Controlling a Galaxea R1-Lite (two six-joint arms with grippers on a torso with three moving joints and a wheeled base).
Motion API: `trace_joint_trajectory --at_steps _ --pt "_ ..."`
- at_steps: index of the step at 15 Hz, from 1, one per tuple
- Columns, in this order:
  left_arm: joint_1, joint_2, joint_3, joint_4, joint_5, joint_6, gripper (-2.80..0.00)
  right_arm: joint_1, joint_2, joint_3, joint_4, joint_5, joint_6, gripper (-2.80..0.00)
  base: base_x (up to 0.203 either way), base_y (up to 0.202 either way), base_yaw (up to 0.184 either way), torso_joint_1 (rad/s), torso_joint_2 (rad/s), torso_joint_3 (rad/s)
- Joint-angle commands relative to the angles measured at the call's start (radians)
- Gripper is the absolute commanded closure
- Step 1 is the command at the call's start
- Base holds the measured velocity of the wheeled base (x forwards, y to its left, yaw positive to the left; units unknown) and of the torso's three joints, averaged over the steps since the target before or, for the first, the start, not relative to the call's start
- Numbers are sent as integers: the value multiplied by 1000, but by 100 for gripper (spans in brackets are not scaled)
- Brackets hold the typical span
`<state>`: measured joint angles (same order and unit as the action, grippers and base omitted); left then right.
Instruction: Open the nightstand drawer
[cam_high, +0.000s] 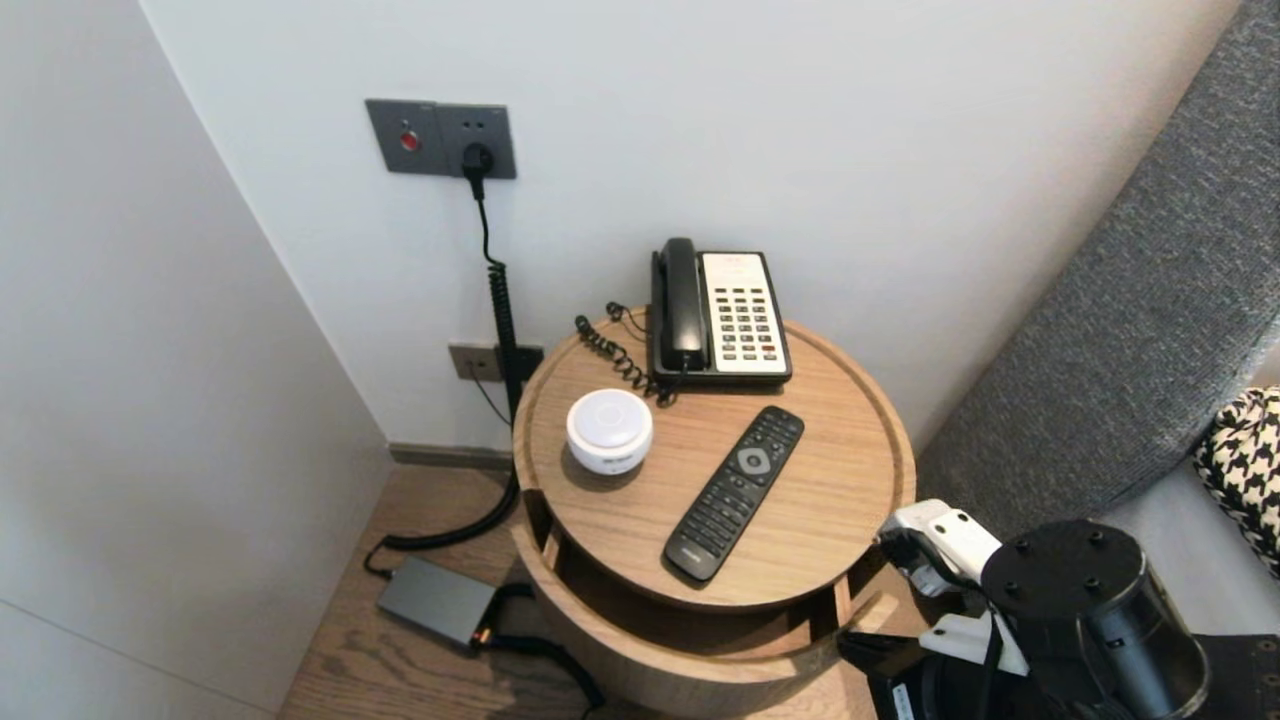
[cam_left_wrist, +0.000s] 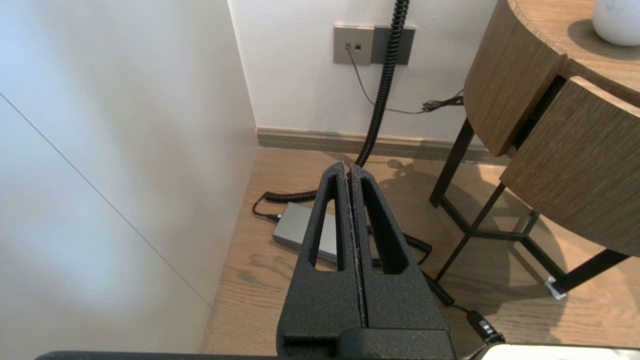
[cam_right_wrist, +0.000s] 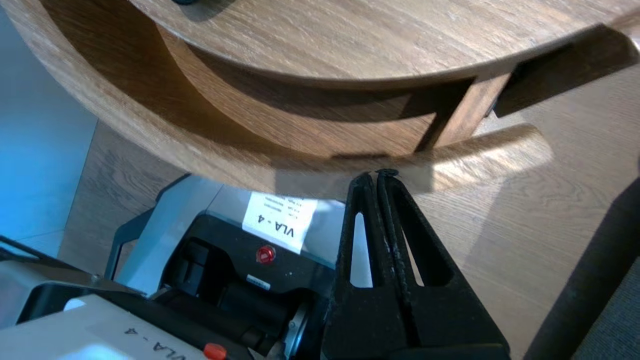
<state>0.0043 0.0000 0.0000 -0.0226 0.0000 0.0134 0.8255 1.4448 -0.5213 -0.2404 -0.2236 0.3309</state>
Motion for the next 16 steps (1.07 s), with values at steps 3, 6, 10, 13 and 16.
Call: trace_joint_trajectory --at_steps 3,6,10,13,16 --pt "0 0 14 0 0 0 0 12 -44 27 -2 1 4 0 0 0 0 0 0 0" --pt "0 0 14 0 1 0 0 26 -24 37 -3 6 5 0 0 0 0 0 0 0" --pt "0 0 14 0 1 0 0 13 -35 -45 1 0 -3 0 0 0 0 0 0 0" --pt "0 -1 14 0 0 0 0 17 -35 -78 21 -2 -27 0 0 0 0 0 0 0" --pt "0 -1 14 -1 0 0 0 17 -12 -85 86 8 -71 0 0 0 0 0 0 0"
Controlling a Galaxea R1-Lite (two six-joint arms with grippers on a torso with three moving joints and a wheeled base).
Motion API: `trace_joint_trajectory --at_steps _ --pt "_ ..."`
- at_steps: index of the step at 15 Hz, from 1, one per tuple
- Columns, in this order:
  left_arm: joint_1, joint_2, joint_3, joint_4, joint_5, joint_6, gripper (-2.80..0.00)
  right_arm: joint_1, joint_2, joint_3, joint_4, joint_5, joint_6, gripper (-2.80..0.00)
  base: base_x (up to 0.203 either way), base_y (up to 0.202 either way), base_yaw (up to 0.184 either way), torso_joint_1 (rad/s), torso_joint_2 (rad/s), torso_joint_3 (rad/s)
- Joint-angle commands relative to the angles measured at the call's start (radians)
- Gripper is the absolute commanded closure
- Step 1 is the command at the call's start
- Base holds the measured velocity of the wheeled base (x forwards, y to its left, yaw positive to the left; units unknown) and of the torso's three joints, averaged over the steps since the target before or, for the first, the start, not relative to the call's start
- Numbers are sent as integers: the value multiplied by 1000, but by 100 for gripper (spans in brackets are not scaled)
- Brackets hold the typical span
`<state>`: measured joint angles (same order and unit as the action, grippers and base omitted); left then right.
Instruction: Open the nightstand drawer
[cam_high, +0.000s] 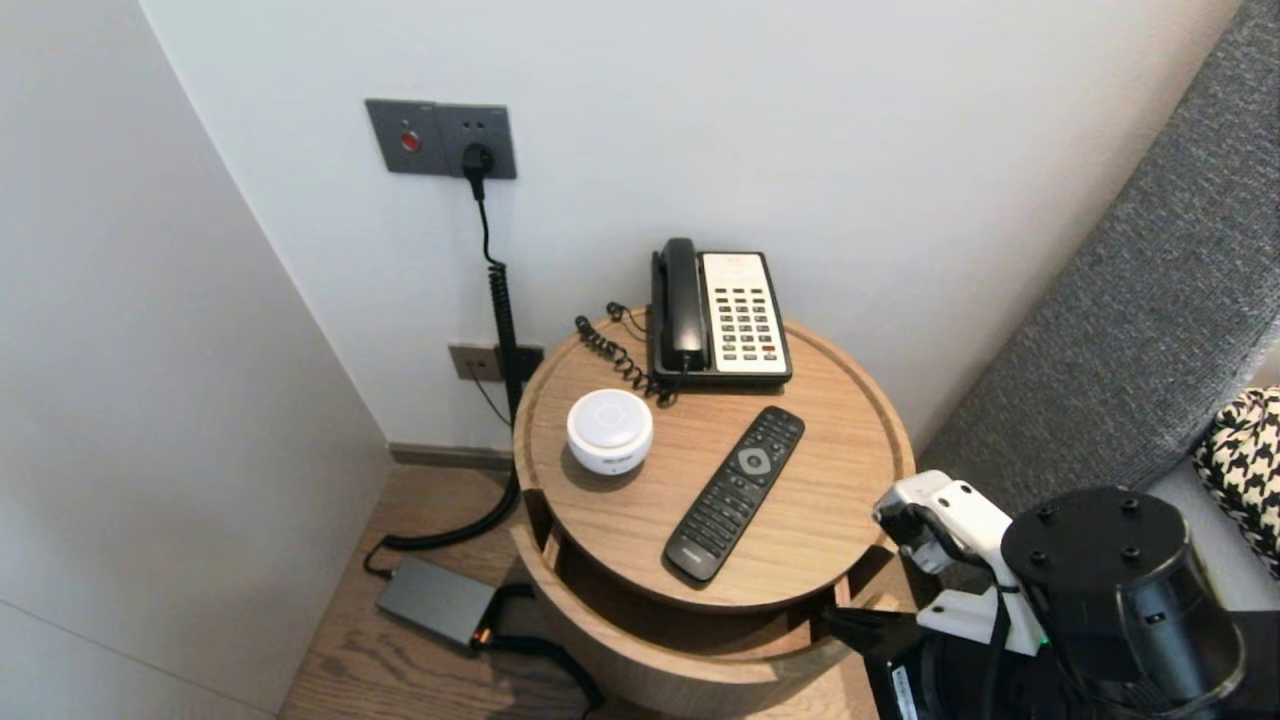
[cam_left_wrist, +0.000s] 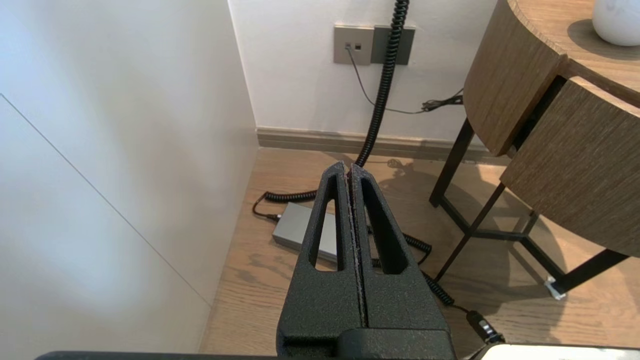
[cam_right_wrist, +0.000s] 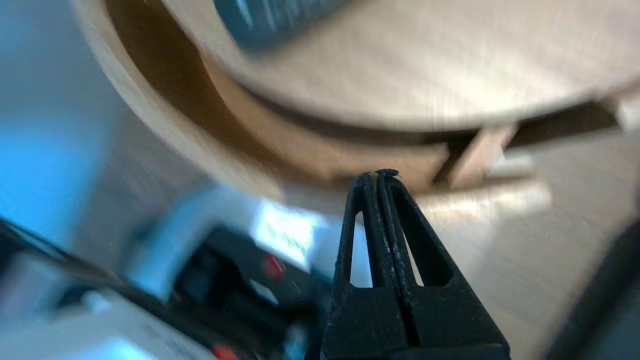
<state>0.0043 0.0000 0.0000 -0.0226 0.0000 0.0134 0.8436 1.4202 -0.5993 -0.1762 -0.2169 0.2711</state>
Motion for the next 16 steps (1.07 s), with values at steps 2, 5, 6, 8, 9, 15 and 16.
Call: trace_joint_trajectory --at_steps 2,5,6,8,9,15,16 --pt "0 -2 14 -2 0 0 0 -3 9 -69 164 9 -37 0 0 0 0 0 0 0" --pt "0 0 14 0 0 0 0 -8 37 -136 202 27 -45 0 0 0 0 0 0 0" --pt "0 0 14 0 2 0 0 -9 60 -146 202 27 -47 0 0 0 0 0 0 0" --pt "0 0 14 0 0 0 0 -10 95 -156 201 27 -55 0 0 0 0 0 0 0" --pt "0 -2 14 0 0 0 0 -11 111 -159 199 27 -58 0 0 0 0 0 0 0" --pt "0 -1 14 0 0 0 0 -25 181 -171 188 27 -61 0 0 0 0 0 0 0" --pt "0 0 14 0 0 0 0 -29 192 -171 188 29 -61 0 0 0 0 0 0 0"
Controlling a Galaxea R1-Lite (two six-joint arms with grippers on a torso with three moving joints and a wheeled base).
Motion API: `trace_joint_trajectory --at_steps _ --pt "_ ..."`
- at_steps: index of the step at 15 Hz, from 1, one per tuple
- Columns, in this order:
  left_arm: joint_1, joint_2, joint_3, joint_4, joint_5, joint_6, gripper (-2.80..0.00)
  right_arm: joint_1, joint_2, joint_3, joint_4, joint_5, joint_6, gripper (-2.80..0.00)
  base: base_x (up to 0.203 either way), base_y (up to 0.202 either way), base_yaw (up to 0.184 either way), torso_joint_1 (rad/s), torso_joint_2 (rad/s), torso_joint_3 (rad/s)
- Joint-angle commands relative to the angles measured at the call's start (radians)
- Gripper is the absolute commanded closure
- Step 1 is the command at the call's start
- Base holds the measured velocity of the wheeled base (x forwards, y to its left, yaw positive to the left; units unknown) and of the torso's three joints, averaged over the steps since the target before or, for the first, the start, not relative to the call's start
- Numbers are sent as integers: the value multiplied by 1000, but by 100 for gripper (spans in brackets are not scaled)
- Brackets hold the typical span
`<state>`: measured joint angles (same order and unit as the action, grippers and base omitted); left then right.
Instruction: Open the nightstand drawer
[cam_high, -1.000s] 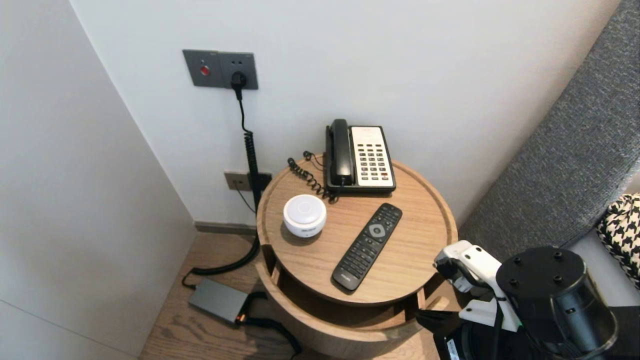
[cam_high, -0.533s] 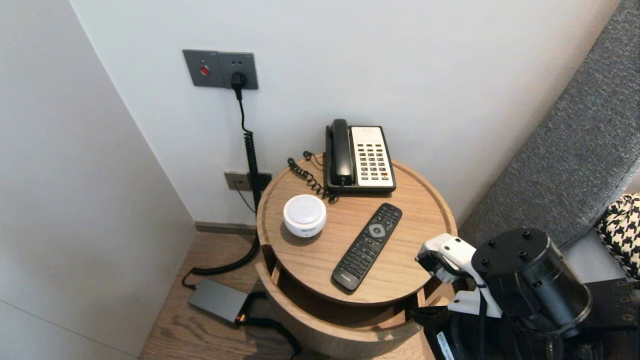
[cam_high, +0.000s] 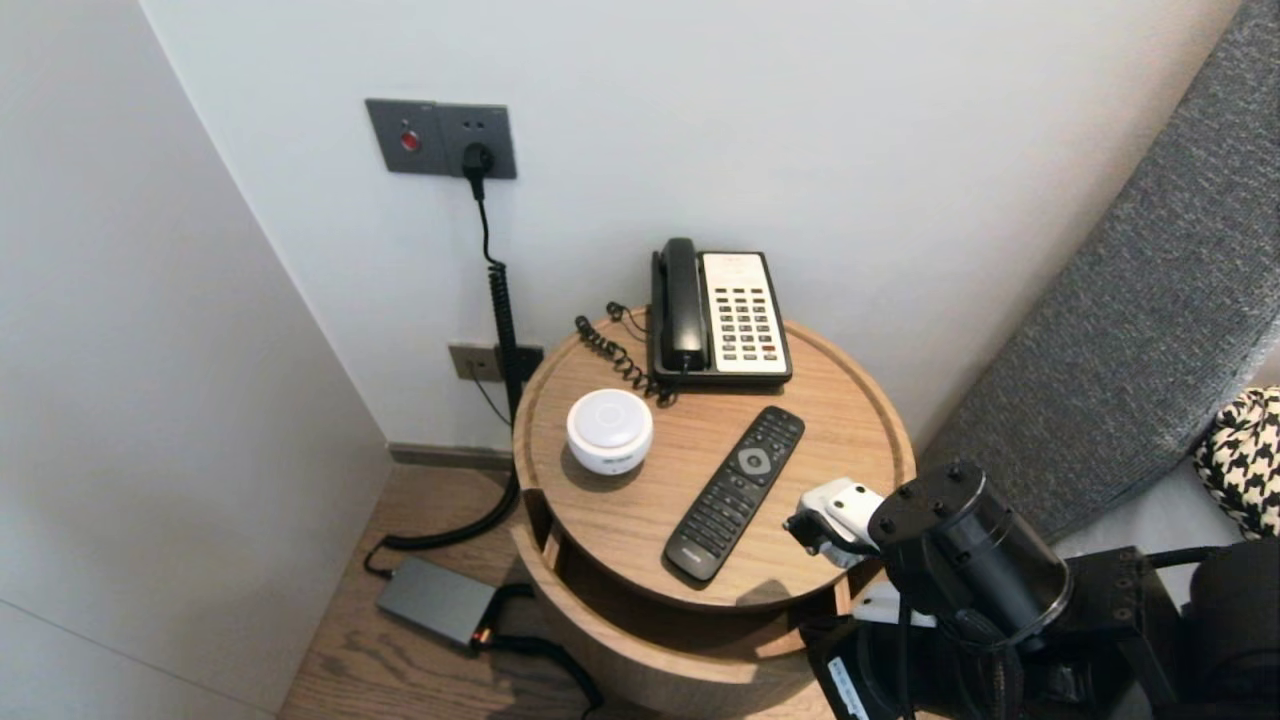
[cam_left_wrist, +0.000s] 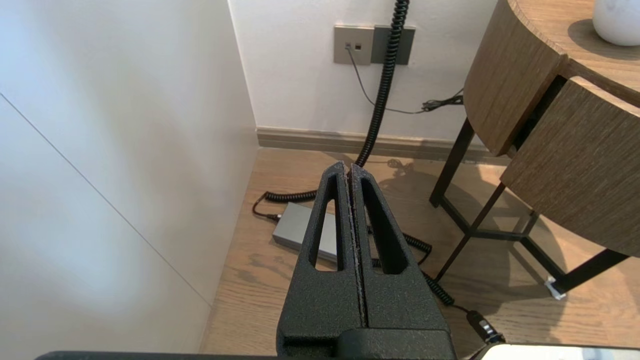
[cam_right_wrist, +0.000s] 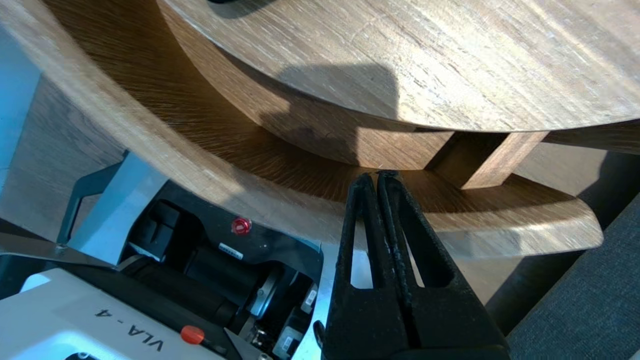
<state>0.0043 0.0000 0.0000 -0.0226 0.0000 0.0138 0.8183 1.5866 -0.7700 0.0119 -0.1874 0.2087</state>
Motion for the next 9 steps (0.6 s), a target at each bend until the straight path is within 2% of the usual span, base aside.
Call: trace_joint_trajectory --at_steps 1,9 --pt "0 0 14 0 0 0 0 -4 36 0 -1 2 1 0 0 0 0 0 0 0" --pt "0 -1 14 0 1 0 0 10 8 72 3 26 6 0 0 0 0 0 0 0"
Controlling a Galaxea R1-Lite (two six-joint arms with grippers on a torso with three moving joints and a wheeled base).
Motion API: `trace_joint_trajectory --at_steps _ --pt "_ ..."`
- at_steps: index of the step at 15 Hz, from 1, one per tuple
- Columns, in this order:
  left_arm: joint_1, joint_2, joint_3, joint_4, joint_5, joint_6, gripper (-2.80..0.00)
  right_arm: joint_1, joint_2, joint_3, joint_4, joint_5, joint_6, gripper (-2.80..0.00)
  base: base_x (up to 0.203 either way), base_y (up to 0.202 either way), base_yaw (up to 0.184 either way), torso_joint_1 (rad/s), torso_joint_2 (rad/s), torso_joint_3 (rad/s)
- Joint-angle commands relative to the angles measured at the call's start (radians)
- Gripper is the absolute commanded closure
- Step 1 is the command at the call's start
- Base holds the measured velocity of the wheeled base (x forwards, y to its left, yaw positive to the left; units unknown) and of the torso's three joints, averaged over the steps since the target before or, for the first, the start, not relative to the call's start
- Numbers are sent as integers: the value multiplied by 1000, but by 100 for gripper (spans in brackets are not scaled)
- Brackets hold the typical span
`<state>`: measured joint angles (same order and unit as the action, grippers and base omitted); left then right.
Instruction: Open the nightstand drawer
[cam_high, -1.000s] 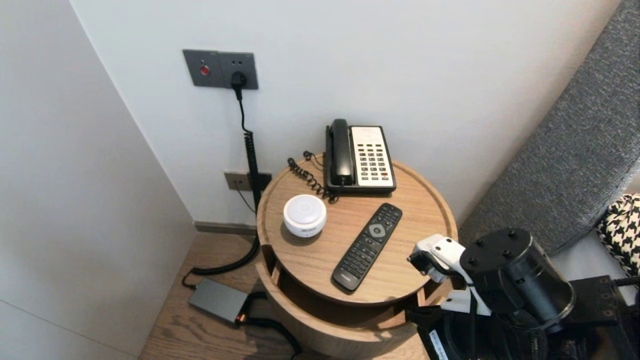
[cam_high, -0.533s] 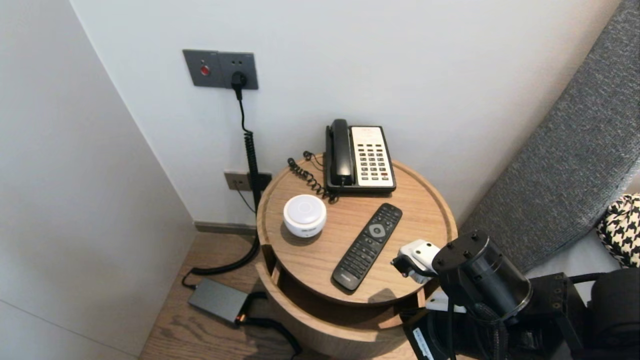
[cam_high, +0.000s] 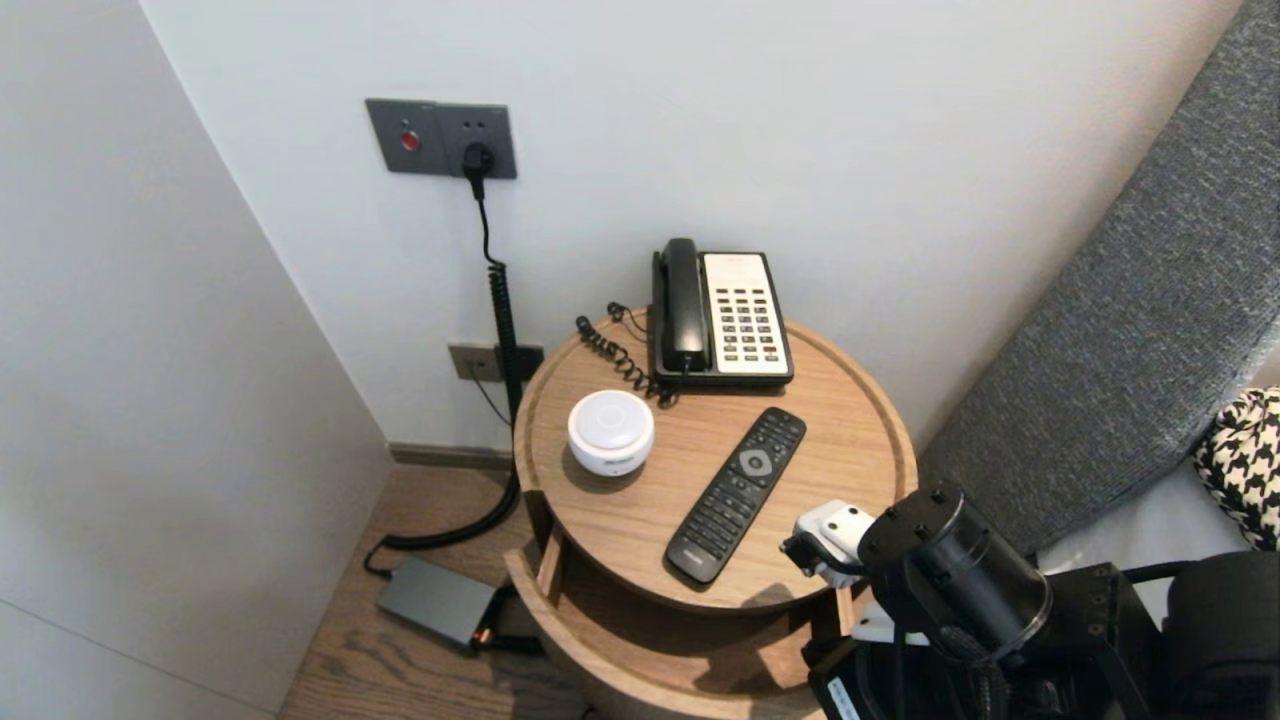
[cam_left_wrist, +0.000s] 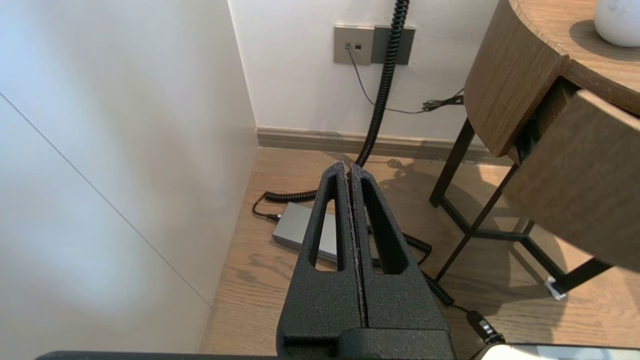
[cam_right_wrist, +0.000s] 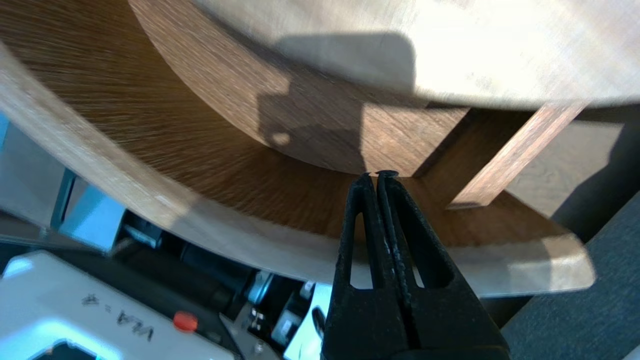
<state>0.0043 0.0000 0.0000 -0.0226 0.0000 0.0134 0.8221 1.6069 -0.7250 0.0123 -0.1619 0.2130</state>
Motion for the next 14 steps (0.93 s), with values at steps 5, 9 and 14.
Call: trace_joint_trajectory --at_steps 5,9,14 --pt "0 -1 14 0 2 0 0 74 -34 107 1 1 13 0 0 0 0 0 0 0" --pt "0 -1 14 -2 0 0 0 136 -78 154 3 3 21 0 0 0 0 0 0 0" --pt "0 -1 14 0 0 0 0 201 -126 199 3 34 27 0 0 0 0 0 0 0"
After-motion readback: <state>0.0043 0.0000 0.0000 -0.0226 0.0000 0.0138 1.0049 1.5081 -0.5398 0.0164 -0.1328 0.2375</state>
